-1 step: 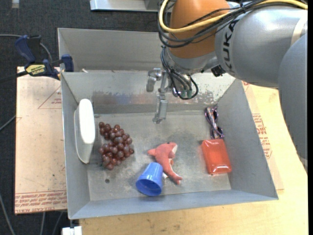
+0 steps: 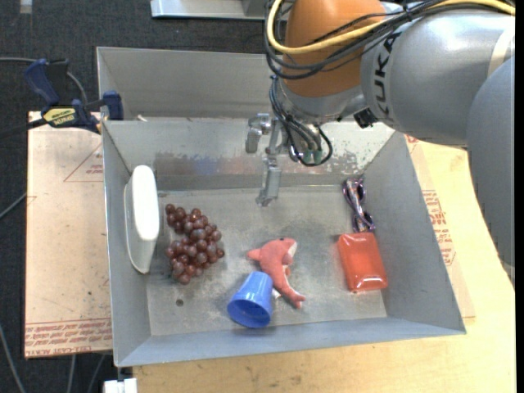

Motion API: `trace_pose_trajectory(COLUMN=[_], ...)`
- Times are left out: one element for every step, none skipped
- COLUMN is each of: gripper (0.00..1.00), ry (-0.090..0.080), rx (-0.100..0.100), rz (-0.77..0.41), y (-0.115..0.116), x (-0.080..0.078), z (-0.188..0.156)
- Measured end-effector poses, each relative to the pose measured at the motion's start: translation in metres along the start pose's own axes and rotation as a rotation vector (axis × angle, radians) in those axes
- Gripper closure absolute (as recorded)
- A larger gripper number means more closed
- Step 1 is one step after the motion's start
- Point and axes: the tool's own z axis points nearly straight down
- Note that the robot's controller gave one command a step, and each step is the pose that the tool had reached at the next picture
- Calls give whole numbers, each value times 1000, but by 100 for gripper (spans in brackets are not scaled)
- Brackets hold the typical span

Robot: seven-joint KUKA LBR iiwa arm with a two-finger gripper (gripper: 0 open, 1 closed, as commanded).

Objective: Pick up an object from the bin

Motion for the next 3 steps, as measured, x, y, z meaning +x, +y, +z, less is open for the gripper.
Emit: trace_pose_trajectory(gripper=[0, 0, 0], ry=[-8, -7, -11], rx=[-3, 5, -6], rz=[-107, -309, -175], y=[-15, -9, 6], x=[2, 12, 36], z=[2, 45, 97])
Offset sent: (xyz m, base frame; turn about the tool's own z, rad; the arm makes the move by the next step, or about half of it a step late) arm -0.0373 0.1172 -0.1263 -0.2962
